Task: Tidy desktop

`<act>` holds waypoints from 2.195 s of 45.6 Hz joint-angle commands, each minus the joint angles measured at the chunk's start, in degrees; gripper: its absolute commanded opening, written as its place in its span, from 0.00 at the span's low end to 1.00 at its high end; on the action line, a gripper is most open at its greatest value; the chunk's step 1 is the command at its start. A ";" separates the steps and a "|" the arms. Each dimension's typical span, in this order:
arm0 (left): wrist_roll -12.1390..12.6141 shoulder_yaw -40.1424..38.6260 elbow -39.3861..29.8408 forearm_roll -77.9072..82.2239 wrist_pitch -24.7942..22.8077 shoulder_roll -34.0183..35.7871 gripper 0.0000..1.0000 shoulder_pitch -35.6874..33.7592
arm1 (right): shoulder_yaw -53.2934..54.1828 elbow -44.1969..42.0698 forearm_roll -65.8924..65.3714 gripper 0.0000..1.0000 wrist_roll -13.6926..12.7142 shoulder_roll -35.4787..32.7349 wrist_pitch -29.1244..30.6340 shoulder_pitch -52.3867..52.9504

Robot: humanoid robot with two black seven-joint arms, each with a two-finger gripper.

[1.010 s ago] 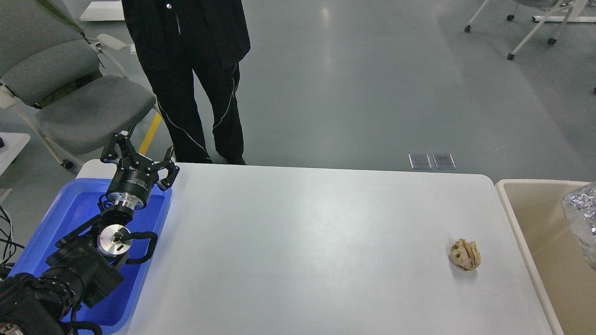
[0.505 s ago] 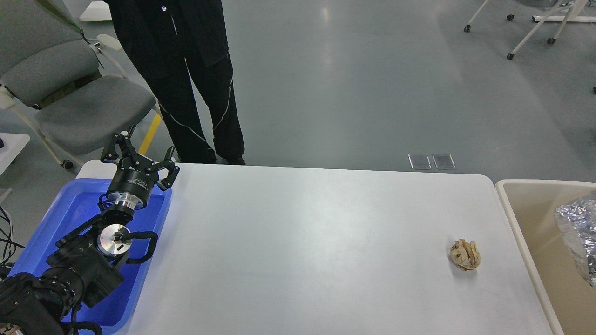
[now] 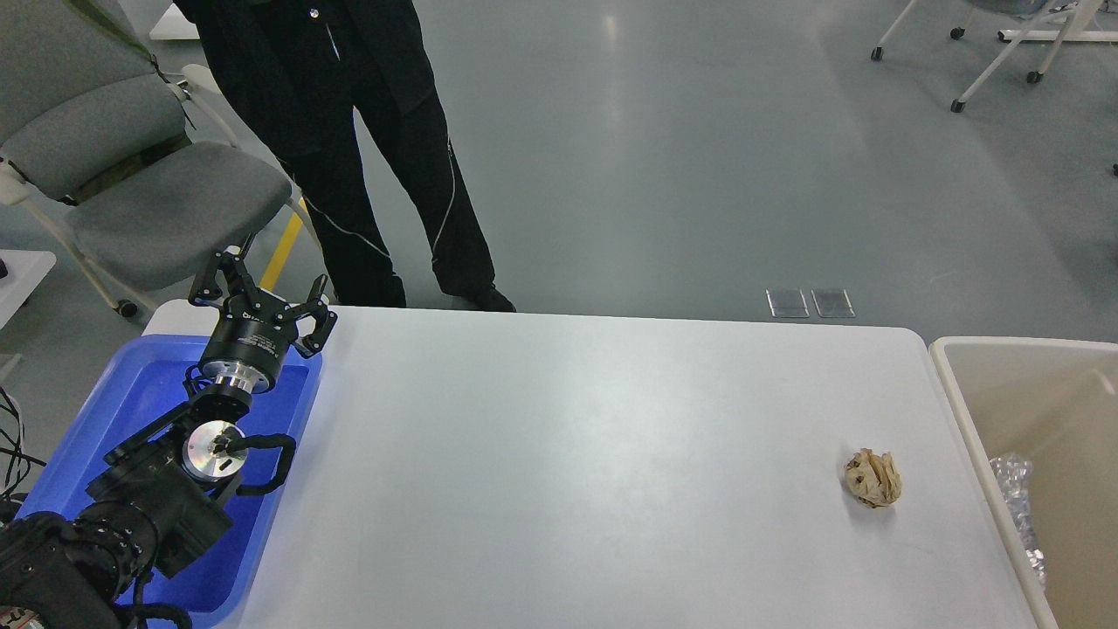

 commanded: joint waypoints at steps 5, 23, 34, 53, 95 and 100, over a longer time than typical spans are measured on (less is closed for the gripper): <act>0.00 -0.02 0.00 0.00 0.00 0.00 1.00 0.00 | -0.76 0.12 -0.12 1.00 -0.03 1.35 -0.71 -0.26; 0.00 -0.02 0.00 0.00 0.00 0.00 1.00 0.00 | 10.13 0.91 1.02 1.00 0.32 -5.05 11.67 4.04; 0.00 -0.02 0.00 0.00 0.00 0.00 1.00 0.00 | 26.38 8.72 1.02 1.00 2.25 -12.52 18.71 8.52; 0.00 -0.02 0.00 0.00 0.00 0.00 1.00 0.00 | 47.05 48.97 -2.57 1.00 3.48 -21.23 11.86 4.58; 0.00 0.07 0.00 0.00 0.00 0.00 1.00 0.00 | 58.04 60.24 -29.04 1.00 24.75 4.43 -8.01 -5.36; 0.00 0.07 0.00 0.00 0.00 0.00 1.00 0.00 | 58.74 60.15 -28.25 1.00 24.84 5.31 -7.92 -5.18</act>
